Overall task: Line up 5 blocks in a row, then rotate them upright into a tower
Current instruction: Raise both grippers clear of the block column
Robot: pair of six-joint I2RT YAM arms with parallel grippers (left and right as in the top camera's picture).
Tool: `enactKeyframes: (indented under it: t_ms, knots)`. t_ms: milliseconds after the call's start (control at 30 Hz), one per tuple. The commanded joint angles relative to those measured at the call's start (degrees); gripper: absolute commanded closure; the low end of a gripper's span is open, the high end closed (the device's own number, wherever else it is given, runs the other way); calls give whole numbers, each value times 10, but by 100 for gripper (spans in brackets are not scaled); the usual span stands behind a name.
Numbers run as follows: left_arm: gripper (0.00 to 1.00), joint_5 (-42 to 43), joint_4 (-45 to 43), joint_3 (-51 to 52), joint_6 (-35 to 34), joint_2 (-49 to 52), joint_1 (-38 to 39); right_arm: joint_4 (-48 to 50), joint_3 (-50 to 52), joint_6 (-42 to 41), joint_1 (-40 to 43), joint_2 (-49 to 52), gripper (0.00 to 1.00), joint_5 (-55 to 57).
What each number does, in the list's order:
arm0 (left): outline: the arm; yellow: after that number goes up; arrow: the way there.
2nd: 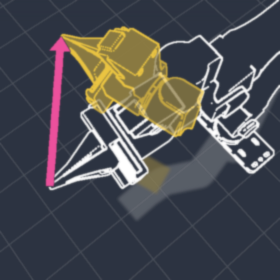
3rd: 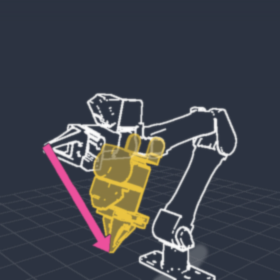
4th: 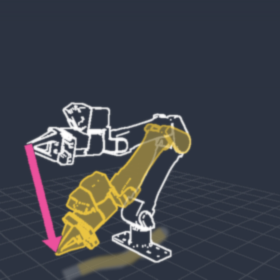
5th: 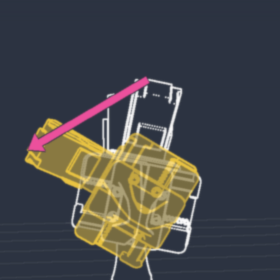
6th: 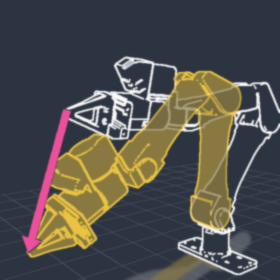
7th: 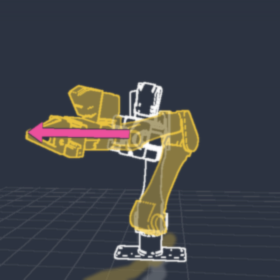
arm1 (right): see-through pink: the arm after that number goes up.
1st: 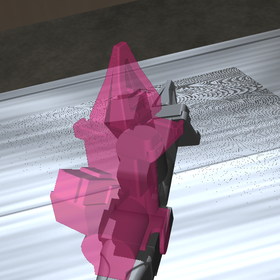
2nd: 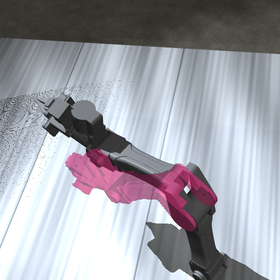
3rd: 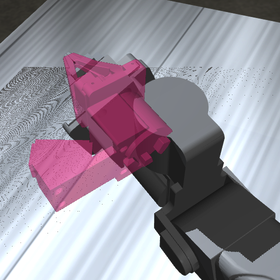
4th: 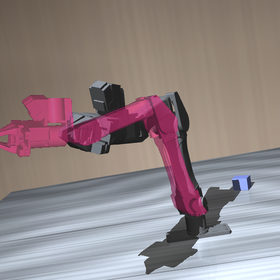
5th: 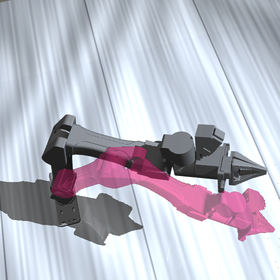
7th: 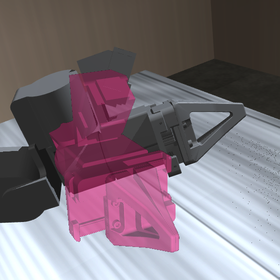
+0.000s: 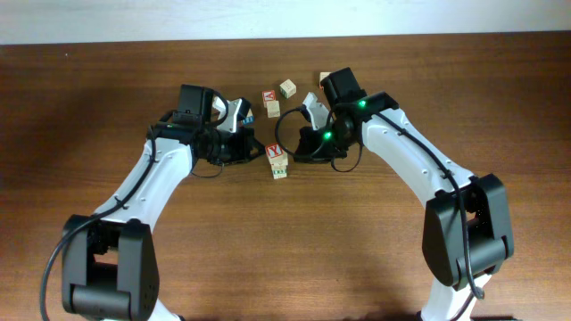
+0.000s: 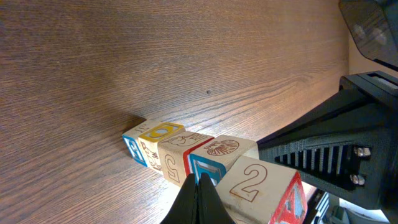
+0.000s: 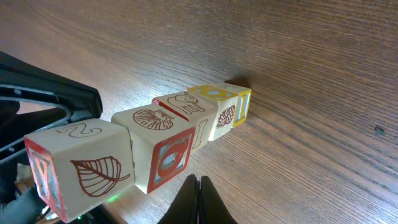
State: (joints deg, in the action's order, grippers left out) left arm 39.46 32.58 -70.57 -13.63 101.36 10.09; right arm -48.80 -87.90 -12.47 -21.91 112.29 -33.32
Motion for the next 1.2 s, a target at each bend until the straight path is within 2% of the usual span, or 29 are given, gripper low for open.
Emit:
enactKeyframes:
  t_ms: [0, 867, 1167]
  knots:
    - [100, 17, 1, -3, 11, -4, -1, 3, 5, -5, -8, 6, 96, -12]
    - [100, 12, 0, -3, 11, -3, -1, 40, 5, -18, -20, 16, 96, -24]
    - [100, -74, -8, -3, 11, -4, -23, 38, 5, -13, 42, 16, 96, -25]
